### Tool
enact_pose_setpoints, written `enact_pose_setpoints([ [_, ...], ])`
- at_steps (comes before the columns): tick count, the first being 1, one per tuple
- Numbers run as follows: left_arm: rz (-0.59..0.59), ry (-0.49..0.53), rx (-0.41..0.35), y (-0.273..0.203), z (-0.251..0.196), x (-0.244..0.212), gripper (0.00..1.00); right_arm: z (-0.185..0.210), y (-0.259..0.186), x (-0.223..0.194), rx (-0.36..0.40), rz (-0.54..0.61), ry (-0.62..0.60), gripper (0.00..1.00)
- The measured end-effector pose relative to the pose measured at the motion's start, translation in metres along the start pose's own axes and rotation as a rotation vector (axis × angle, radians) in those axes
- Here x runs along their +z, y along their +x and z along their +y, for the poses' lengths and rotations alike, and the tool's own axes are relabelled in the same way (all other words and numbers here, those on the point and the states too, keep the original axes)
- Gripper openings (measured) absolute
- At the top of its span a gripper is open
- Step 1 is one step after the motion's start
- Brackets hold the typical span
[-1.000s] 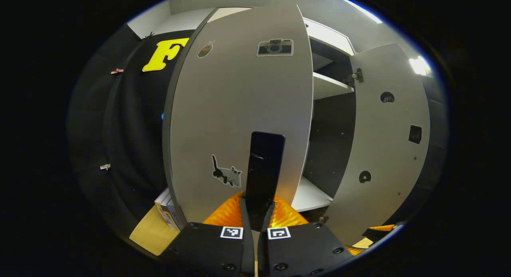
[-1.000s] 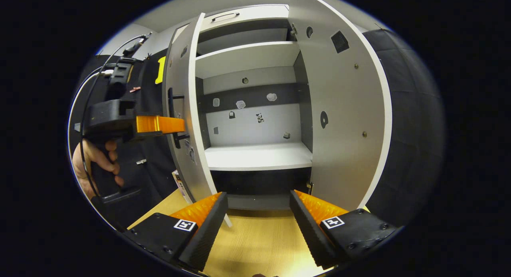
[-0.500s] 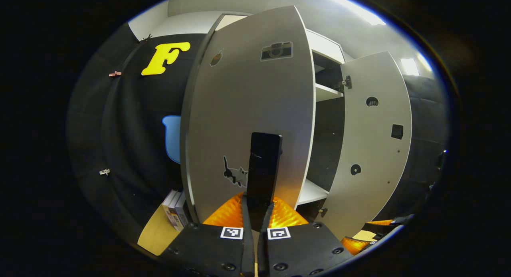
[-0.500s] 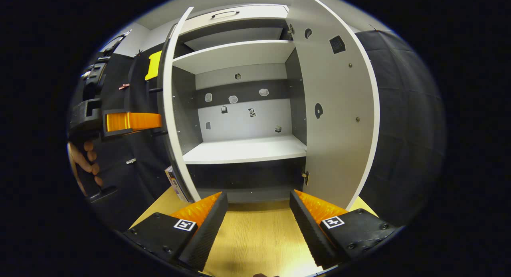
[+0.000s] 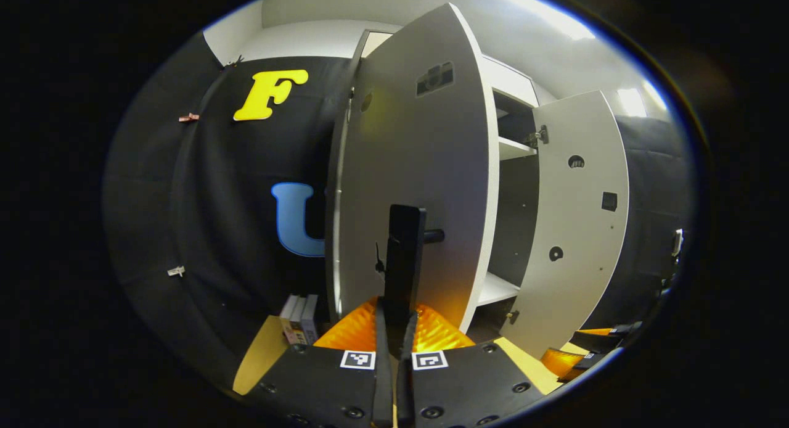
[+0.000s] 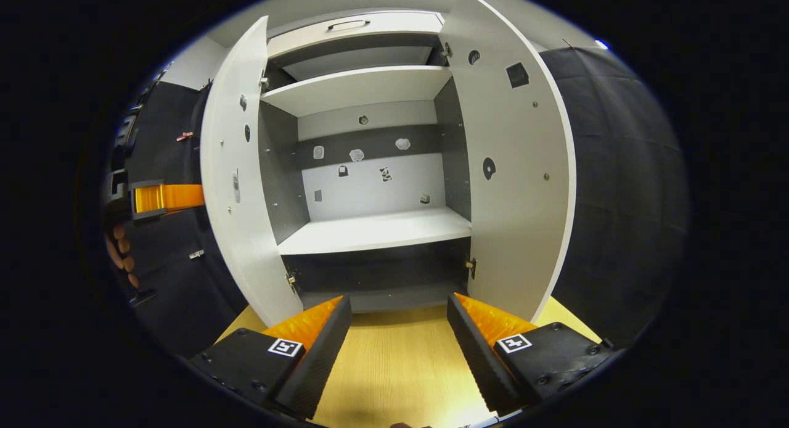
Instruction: Open the right door of the double-door shoe cabinet with the right hand, and open the left door with the left hand.
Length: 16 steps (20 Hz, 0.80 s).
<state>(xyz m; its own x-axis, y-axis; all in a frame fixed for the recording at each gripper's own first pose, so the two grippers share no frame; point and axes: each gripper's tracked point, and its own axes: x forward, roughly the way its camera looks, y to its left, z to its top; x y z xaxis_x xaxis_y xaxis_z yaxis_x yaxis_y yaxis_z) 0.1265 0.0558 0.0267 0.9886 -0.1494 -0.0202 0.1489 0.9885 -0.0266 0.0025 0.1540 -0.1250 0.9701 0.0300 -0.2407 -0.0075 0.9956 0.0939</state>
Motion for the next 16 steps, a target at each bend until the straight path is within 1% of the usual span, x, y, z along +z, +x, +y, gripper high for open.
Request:
enact_pose_setpoints([
  [2, -0.007, 0.045, 0.025, -0.004, 0.015, 0.001, 0.07, 0.008, -0.003, -0.005, 0.012, 0.008, 0.020, 0.98],
  [3, -0.009, 0.060, 0.035, -0.007, 0.022, 0.000, 0.05, 0.010, -0.002, -0.007, 0.011, 0.011, 0.018, 0.98],
  [4, -0.011, 0.068, 0.048, -0.007, 0.030, 0.000, 0.07, 0.013, -0.001, -0.010, 0.013, 0.022, 0.013, 0.98],
  [5, -0.014, 0.072, 0.065, -0.008, 0.041, 0.000, 0.05, 0.016, -0.001, -0.013, 0.016, 0.030, 0.010, 0.98],
  [8, -0.024, 0.083, 0.153, -0.013, 0.085, 0.002, 0.06, 0.019, -0.001, -0.008, 0.021, 0.020, 0.009, 0.98],
  [9, -0.028, 0.048, 0.106, -0.013, 0.087, 0.001, 0.05, 0.019, -0.001, -0.006, 0.020, 0.014, 0.003, 0.98],
  [10, -0.035, 0.006, 0.057, -0.013, 0.076, 0.004, 0.05, 0.019, 0.000, -0.004, 0.020, 0.011, -0.004, 0.98],
  [11, -0.030, -0.001, 0.049, -0.012, 0.073, 0.001, 0.05, 0.020, -0.001, -0.003, 0.022, 0.011, -0.011, 0.98],
  [12, -0.037, 0.023, 0.058, -0.012, 0.075, 0.001, 0.03, 0.022, -0.001, -0.003, 0.024, 0.014, -0.018, 0.98],
  [13, -0.040, 0.051, 0.070, -0.012, 0.077, 0.001, 0.05, 0.023, 0.000, -0.001, 0.026, 0.015, -0.026, 0.98],
  [14, -0.037, 0.072, 0.081, -0.016, 0.077, 0.000, 0.05, 0.021, 0.000, 0.002, 0.023, 0.015, -0.036, 0.98],
  [15, -0.035, 0.079, 0.079, -0.019, 0.075, -0.002, 0.03, 0.021, 0.000, 0.006, 0.022, 0.016, -0.041, 0.98],
  [16, -0.031, 0.070, 0.074, -0.024, 0.073, -0.004, 0.04, 0.024, 0.001, 0.011, 0.024, 0.014, -0.040, 0.98],
])
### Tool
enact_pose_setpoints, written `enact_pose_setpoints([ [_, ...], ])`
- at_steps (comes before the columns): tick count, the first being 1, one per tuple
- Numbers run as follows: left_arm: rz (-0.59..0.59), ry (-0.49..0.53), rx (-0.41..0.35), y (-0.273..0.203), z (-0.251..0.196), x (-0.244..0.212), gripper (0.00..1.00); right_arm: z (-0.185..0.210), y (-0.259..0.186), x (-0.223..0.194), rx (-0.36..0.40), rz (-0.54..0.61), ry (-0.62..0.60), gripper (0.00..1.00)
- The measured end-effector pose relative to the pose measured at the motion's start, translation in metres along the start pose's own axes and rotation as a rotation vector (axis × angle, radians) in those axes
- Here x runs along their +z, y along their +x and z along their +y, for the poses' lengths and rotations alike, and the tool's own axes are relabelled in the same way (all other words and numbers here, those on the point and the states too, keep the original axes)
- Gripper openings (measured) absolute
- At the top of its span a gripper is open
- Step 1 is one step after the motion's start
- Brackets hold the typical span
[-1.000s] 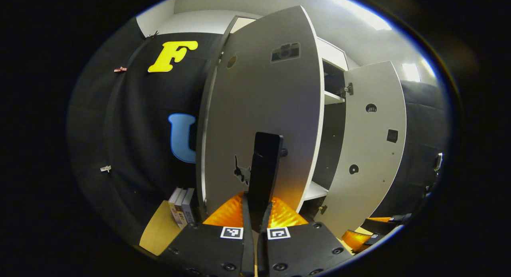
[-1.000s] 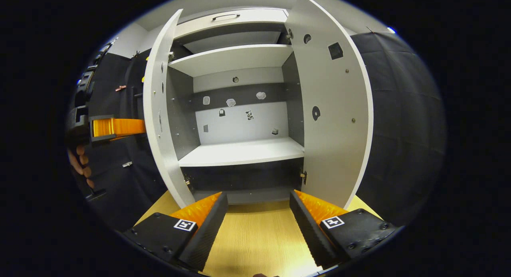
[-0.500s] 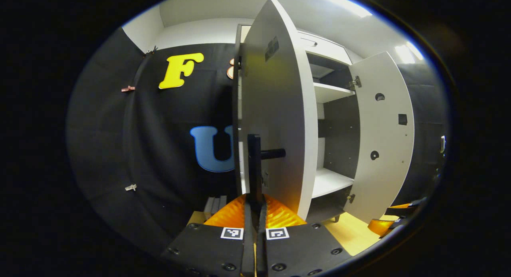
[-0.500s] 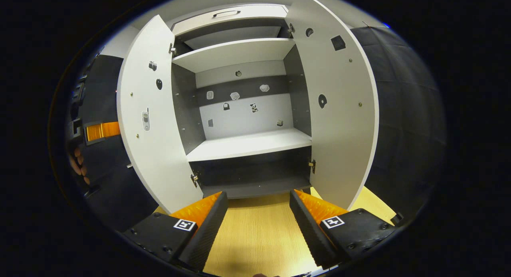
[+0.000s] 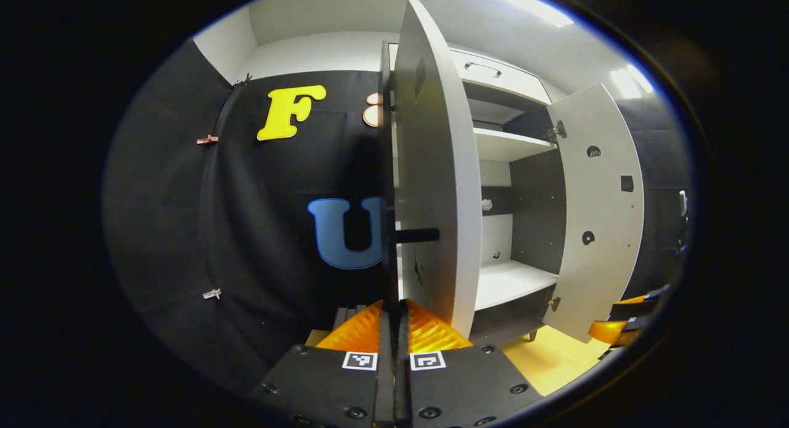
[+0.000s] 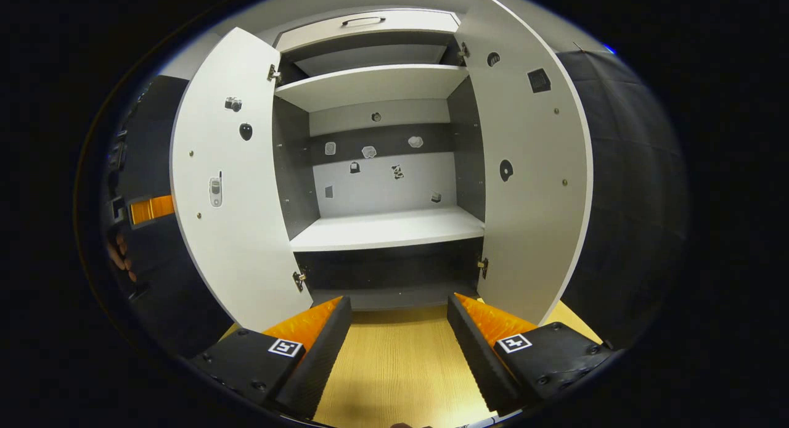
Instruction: Open the right door of the double-door shoe cabinet with the right hand, and open the left door with the left hand.
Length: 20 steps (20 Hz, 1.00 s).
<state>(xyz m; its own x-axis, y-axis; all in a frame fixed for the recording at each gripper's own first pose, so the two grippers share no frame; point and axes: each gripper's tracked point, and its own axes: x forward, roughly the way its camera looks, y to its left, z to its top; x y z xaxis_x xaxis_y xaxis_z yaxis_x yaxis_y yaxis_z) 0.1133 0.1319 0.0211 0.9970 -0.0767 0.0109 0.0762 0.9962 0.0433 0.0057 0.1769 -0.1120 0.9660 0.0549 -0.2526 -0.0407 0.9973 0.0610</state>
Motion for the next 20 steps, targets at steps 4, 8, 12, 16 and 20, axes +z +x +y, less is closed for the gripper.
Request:
enact_pose_setpoints([
  [4, -0.003, -0.074, 0.022, -0.027, 0.007, 0.002, 0.07, 0.002, 0.006, 0.034, 0.007, -0.046, -0.044, 0.98],
  [8, 0.014, -0.154, 0.079, -0.050, -0.009, 0.000, 0.19, -0.007, 0.010, 0.052, 0.039, -0.080, -0.058, 0.98],
  [12, 0.014, -0.070, 0.161, -0.064, -0.038, 0.002, 0.56, -0.032, 0.006, 0.063, 0.055, -0.091, -0.011, 0.99],
  [16, 0.020, 0.000, 0.248, -0.074, -0.081, 0.007, 0.96, -0.080, -0.013, 0.071, 0.048, -0.101, -0.004, 0.98],
  [20, 0.000, -0.023, 0.276, -0.082, -0.136, 0.009, 0.99, -0.132, -0.035, 0.084, 0.040, -0.148, -0.071, 0.98],
])
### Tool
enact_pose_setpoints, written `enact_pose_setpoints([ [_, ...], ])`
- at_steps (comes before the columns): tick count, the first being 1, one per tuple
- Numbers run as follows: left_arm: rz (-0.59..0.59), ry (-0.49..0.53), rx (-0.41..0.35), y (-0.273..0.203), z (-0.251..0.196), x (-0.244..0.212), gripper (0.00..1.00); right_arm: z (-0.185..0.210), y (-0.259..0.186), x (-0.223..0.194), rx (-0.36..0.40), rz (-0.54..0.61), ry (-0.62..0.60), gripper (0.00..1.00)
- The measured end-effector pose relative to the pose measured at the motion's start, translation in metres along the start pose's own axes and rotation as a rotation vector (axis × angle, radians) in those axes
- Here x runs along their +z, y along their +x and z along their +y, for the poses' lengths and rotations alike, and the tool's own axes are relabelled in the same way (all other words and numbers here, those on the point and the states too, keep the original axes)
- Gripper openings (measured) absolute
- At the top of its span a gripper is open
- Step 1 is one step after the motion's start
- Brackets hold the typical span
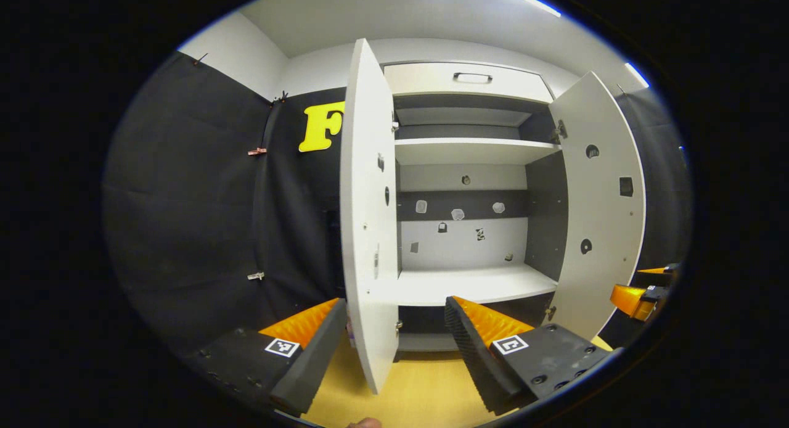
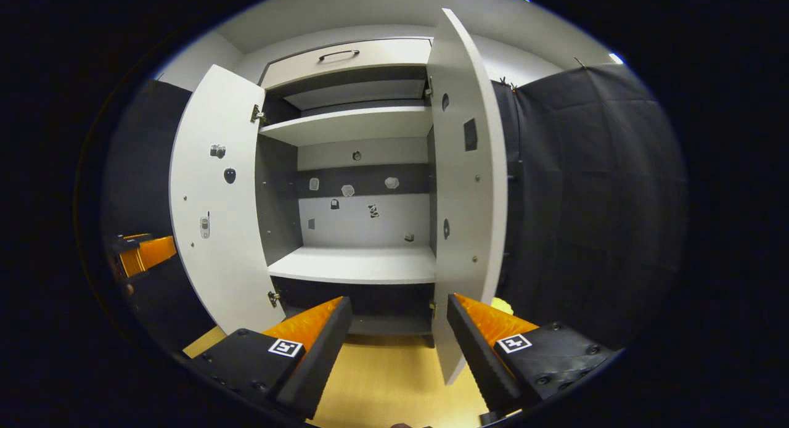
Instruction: Open the right door of the double-door shoe cabinet with the right hand, and open the left door with the left hand.
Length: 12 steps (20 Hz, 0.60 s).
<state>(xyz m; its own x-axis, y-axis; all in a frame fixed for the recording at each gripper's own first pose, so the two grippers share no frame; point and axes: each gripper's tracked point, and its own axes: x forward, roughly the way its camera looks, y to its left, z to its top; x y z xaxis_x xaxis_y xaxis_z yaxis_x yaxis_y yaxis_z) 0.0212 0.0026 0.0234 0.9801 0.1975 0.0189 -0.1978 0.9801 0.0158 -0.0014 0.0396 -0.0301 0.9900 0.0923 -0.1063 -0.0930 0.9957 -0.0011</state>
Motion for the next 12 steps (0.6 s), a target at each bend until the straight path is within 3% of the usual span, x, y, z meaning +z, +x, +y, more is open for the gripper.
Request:
enact_pose_setpoints([
  [6, 0.006, -0.044, -0.003, -0.025, -0.052, -0.009, 0.99, -0.045, -0.018, -0.007, 0.042, 0.022, 0.059, 0.98],
  [12, 0.001, 0.033, -0.016, -0.029, -0.052, -0.007, 0.98, -0.035, -0.022, 0.002, 0.060, 0.005, 0.076, 0.98],
])
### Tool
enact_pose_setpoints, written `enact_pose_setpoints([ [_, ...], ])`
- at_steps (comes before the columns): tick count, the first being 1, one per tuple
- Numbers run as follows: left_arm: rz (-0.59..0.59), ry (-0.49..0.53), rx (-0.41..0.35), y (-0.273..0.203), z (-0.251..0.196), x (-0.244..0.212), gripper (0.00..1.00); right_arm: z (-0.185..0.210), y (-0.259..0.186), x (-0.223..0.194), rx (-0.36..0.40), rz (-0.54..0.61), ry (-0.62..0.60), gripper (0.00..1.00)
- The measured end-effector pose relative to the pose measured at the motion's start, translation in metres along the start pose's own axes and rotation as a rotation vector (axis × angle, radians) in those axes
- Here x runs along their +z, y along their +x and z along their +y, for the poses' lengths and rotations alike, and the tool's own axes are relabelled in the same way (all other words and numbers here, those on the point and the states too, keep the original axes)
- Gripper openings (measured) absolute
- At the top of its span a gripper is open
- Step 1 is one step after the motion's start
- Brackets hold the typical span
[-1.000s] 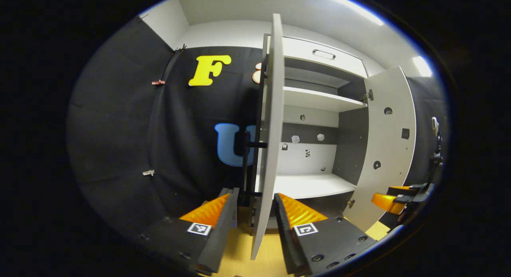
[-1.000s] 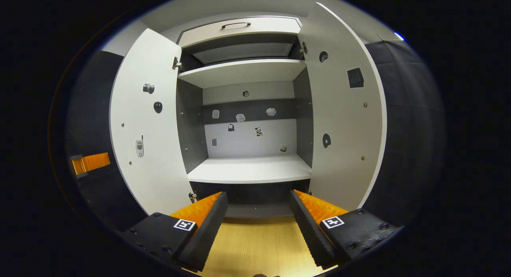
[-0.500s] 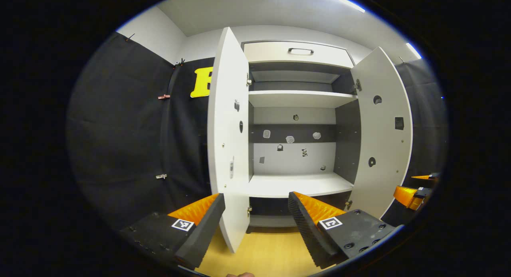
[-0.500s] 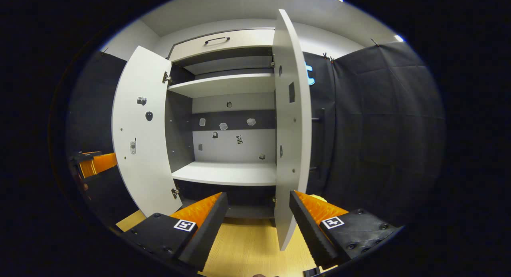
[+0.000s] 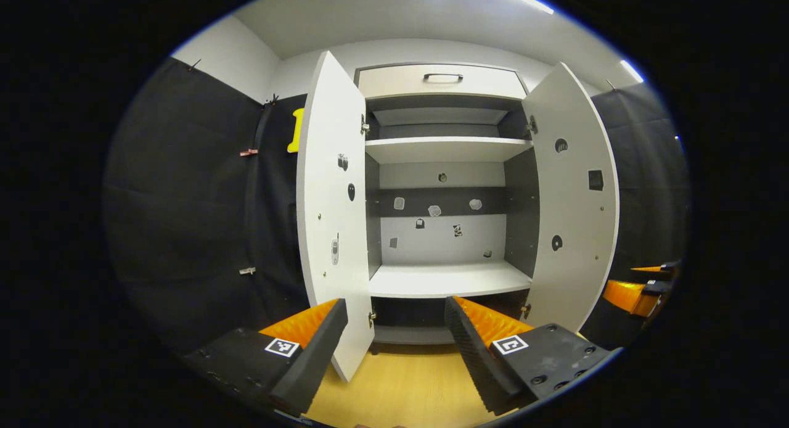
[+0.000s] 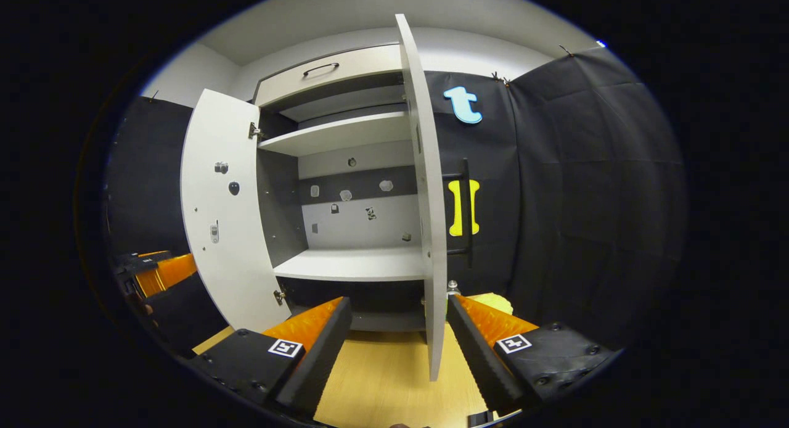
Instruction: Open the right door of the double-door shoe cabinet with the right hand, and open the left door with the left hand.
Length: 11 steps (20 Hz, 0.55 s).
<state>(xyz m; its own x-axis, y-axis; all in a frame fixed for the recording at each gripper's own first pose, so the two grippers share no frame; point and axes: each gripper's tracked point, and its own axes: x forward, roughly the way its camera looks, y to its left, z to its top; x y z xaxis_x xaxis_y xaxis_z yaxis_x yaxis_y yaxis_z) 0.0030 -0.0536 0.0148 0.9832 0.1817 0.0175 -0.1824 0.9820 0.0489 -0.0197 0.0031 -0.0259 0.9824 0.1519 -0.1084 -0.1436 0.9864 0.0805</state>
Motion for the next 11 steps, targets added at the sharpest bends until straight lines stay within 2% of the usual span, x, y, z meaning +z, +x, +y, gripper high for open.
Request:
enact_pose_setpoints([
  [4, -0.006, 0.014, -0.045, 0.009, 0.007, 0.000, 0.98, 0.033, 0.009, 0.000, -0.006, -0.008, 0.025, 0.98],
  [8, -0.026, 0.037, -0.075, 0.013, 0.016, -0.003, 0.98, 0.042, 0.007, -0.006, -0.039, -0.012, 0.016, 0.98],
  [11, -0.015, 0.017, -0.105, 0.013, 0.019, -0.015, 0.98, 0.051, 0.005, -0.014, -0.050, -0.004, 0.011, 0.98],
])
